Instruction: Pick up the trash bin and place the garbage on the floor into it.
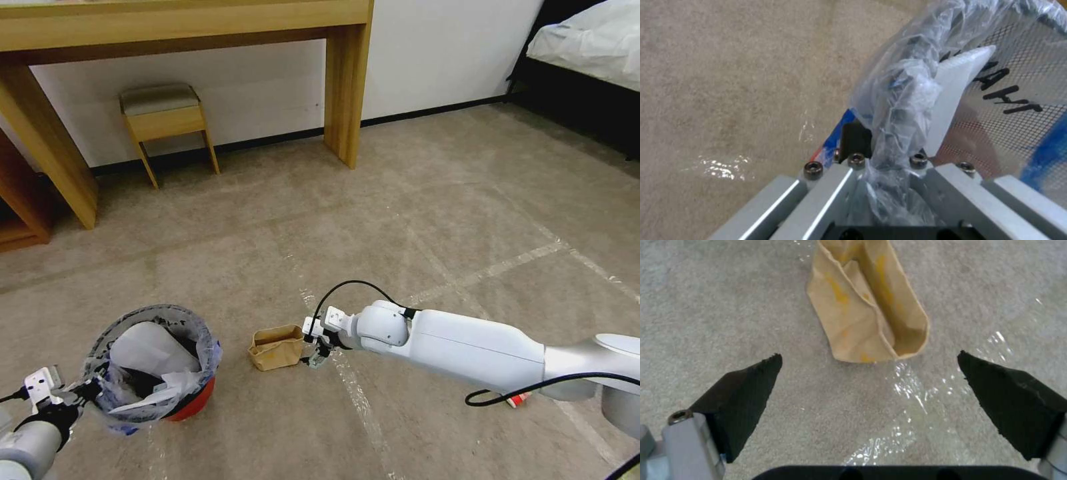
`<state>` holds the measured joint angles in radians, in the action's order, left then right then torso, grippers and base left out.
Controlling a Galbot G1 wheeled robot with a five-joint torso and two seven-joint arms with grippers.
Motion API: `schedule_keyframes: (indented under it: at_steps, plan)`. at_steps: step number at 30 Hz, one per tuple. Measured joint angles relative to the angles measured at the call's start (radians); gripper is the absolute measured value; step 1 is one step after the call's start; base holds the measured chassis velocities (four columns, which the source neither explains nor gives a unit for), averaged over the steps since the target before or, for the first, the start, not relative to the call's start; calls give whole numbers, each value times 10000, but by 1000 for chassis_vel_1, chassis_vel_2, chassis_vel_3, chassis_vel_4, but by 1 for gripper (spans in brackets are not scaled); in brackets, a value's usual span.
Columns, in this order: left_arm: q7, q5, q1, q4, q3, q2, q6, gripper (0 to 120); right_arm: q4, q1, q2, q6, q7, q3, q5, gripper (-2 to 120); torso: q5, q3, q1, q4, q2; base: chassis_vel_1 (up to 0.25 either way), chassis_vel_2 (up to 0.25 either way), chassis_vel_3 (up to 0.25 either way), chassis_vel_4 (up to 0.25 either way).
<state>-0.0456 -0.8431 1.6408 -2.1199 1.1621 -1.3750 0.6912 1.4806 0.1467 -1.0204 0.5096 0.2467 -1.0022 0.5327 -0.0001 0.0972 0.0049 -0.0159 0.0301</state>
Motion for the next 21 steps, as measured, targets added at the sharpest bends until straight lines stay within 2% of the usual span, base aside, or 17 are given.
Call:
schedule_keyframes:
  at_steps: [5, 12, 21]
  plan:
    - [12, 51, 63, -78, -5, -31, -2, 1, -387, 225, -146, -589, 592, 172, -693, 100, 2, -1, -1, -1, 0, 0, 0, 0, 0]
    - [19, 101, 47, -82, -52, -88, -2, 1, -810, 340, -427, -964, 855, 227, -1193, 100, 1, -1, -1, -1, 0, 0, 0, 0, 0]
    - [36, 97, 56, -73, 40, -99, -12, 1, -1823, 255, -1476, -1703, 1147, -63, -1848, 100, 1, 0, 0, 1, 0, 0, 0, 0, 0]
